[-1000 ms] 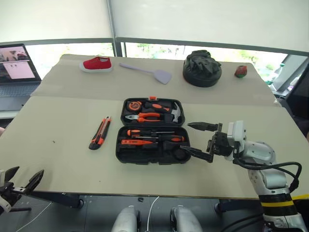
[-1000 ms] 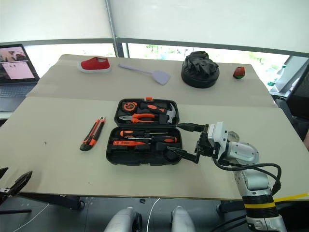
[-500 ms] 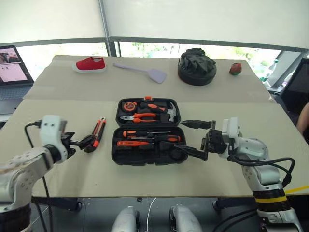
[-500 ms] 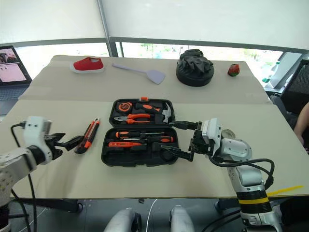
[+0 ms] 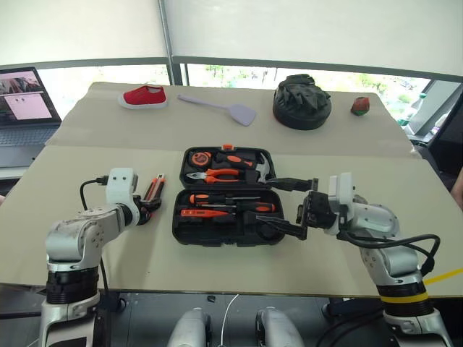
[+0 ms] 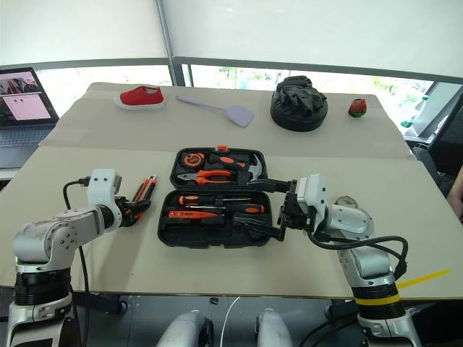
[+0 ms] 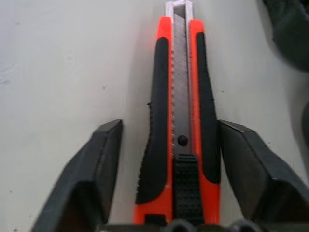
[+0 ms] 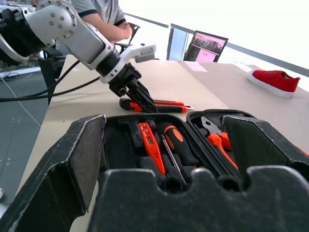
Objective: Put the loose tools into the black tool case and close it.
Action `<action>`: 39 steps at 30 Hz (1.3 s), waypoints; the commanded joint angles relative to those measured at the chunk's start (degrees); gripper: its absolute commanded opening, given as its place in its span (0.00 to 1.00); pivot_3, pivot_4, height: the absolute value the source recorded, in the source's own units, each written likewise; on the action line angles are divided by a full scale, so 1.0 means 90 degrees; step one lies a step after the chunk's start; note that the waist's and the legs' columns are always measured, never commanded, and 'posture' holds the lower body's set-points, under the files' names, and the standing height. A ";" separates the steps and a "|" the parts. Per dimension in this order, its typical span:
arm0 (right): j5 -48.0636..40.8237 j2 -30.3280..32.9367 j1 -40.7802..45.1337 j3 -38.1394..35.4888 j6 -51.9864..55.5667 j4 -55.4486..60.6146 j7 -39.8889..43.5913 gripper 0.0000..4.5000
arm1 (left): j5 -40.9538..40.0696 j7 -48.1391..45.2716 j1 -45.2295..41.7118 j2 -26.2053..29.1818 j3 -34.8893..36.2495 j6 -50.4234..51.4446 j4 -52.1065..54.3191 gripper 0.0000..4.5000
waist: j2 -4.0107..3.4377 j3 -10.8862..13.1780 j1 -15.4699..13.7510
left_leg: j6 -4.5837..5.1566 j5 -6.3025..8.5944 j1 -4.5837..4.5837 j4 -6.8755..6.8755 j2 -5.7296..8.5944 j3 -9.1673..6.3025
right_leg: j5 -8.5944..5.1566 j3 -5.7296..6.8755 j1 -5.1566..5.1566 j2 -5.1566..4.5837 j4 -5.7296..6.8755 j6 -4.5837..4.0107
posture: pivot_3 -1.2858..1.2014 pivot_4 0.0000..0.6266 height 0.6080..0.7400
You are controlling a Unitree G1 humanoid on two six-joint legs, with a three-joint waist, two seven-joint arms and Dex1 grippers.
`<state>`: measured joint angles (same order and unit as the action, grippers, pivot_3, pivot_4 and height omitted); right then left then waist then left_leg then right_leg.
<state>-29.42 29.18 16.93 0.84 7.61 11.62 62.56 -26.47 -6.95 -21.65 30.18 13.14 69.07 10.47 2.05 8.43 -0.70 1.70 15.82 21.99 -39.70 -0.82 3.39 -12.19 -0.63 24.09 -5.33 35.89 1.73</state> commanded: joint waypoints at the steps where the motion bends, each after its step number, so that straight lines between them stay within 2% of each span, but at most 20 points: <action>1: -0.0113 -0.0037 0.0062 -0.0079 -0.0023 0.0227 -0.0078 1.00 | 0.0172 -0.0594 0.0284 0.0088 -0.0044 -0.1048 -0.0011 0.40 | -0.0001 0.0000 0.0002 | 0.0000 0.0000 0.0001 0.0000 -0.0001 0.0000 | 0.0000 0.0000 0.0001 0.0000 0.0000 0.0000 | 0.52 0.24 1.00; 3: -0.0116 -0.0043 0.0036 -0.0068 -0.0016 0.0257 -0.0099 1.00 | 0.0301 -0.1024 0.0389 0.0243 -0.0033 -0.1941 0.0052 0.38 | 0.0001 0.0001 0.0010 | 0.0000 0.0000 0.0005 0.0001 -0.0002 0.0002 | 0.0000 -0.0002 0.0007 0.0000 0.0000 -0.0001 | 0.52 0.24 1.00; 5: -0.0125 -0.0031 0.0014 -0.0075 0.0001 0.0302 -0.0116 1.00 | 0.0295 -0.1916 0.0451 0.0432 0.0156 -0.3301 0.0080 0.38 | 0.0003 0.0003 0.0002 | -0.0004 -0.0002 0.0023 0.0000 -0.0004 -0.0001 | 0.0000 0.0002 0.0021 0.0000 -0.0002 -0.0002 | 0.52 0.24 1.00; 7: -0.0147 0.0012 -0.0006 -0.0108 0.0019 0.0331 -0.0111 1.00 | 0.0152 -0.3505 0.0602 0.0870 0.0170 -0.4680 0.0121 0.38 | 0.0013 0.0010 0.0008 | -0.0009 -0.0005 0.0037 0.0000 -0.0006 -0.0001 | 0.0000 0.0007 0.0032 -0.0004 -0.0008 -0.0004 | 0.52 0.24 1.00; 9: -0.0156 0.0097 0.0002 -0.0170 0.0028 0.0270 -0.0057 1.00 | 0.0616 -0.4792 0.0691 0.1589 -0.0403 -0.5930 -0.0003 0.38 | 0.0012 0.0011 0.0017 | -0.0010 -0.0004 0.0042 0.0003 -0.0009 0.0002 | 0.0000 0.0010 0.0034 -0.0008 -0.0015 -0.0009 | 0.52 0.24 1.00; 12: -0.0168 0.0188 0.0006 -0.0208 0.0036 0.0210 -0.0009 1.00 | 0.0715 -0.6174 0.0637 0.2109 -0.1067 -0.6695 -0.0092 0.38 | -0.0013 0.0015 0.0012 | -0.0005 -0.0001 0.0034 0.0014 -0.0005 0.0012 | -0.0003 0.0014 0.0029 -0.0026 -0.0028 -0.0013 | 0.52 0.24 1.00; 15: -0.0201 0.0328 -0.0028 -0.0271 0.0062 0.0219 0.0037 1.00 | 0.0543 -0.7285 0.0038 0.2169 -0.2055 -0.6417 0.0248 0.38 | -0.0019 0.0020 -0.0016 | 0.0006 0.0003 0.0037 0.0012 -0.0004 0.0019 | -0.0003 0.0018 0.0023 -0.0027 -0.0043 -0.0011 | 0.52 0.24 1.00; 16: -0.0244 0.0420 -0.0096 -0.0320 0.0125 0.0293 0.0047 1.00 | 0.0895 -0.7535 -0.0206 0.2180 -0.2499 -0.6478 0.0189 0.38 | -0.0019 0.0020 -0.0021 | 0.0009 0.0004 0.0049 0.0001 -0.0004 0.0012 | -0.0002 0.0025 0.0022 -0.0020 -0.0044 -0.0009 | 0.52 0.24 1.00; 19: -0.0321 0.0774 -0.0388 -0.0384 0.0299 0.0536 0.0212 1.00 | 0.1614 -0.7640 -0.0676 0.2100 -0.3216 -0.6437 -0.0092 0.38 | -0.0018 0.0021 -0.0013 | 0.0018 0.0008 0.0066 -0.0015 0.0000 0.0015 | 0.0007 0.0018 0.0022 0.0006 -0.0060 0.0008 | 0.52 0.24 1.00; 25: -0.0374 0.1123 -0.0901 -0.0616 0.0436 0.0893 0.0132 1.00 | 0.2214 -0.7410 -0.1228 0.1604 -0.3788 -0.6075 -0.0223 0.38 | -0.0016 0.0022 0.0046 | 0.0027 0.0012 0.0067 -0.0015 -0.0004 0.0015 | 0.0007 0.0012 0.0023 0.0031 -0.0067 0.0012 | 0.52 0.24 1.00; 30: -0.0389 0.1074 -0.1066 -0.0648 0.0500 0.1127 -0.0054 1.00 | 0.2579 -0.7225 -0.1251 0.1565 -0.3950 -0.5555 -0.0150 0.38 | -0.0015 0.0022 0.0045 | 0.0027 0.0012 0.0066 -0.0017 -0.0004 0.0012 | 0.0006 0.0009 0.0022 0.0030 -0.0066 0.0015 | 0.52 0.24 1.00; 35: -0.0447 0.1119 -0.1168 -0.0671 0.0535 0.1204 -0.0110 1.00 | 0.2537 -0.7392 -0.1064 0.1857 -0.3923 -0.5014 0.0325 0.38 | -0.0015 0.0023 0.0035 | 0.0028 0.0012 0.0067 -0.0017 -0.0003 0.0012 | 0.0005 0.0007 0.0022 0.0028 -0.0066 0.0017 | 0.52 0.24 1.00; 39: -0.0444 0.1164 -0.1152 -0.0683 0.0528 0.1119 -0.0063 1.00 | 0.2505 -0.7296 -0.0982 0.1839 -0.3883 -0.4898 0.0421 0.38 | -0.0015 0.0023 0.0025 | 0.0028 0.0013 0.0065 -0.0018 -0.0004 0.0012 | 0.0005 0.0007 0.0021 0.0029 -0.0064 0.0017 | 0.52 0.24 1.00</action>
<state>-32.55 39.02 6.04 -3.37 12.53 20.70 61.82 -3.64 -72.47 -30.84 46.78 -21.95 24.90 12.74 1.92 8.64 -0.48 1.95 15.93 22.58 -39.86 -0.86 3.50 -12.15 -0.58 24.28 -5.08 35.31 1.88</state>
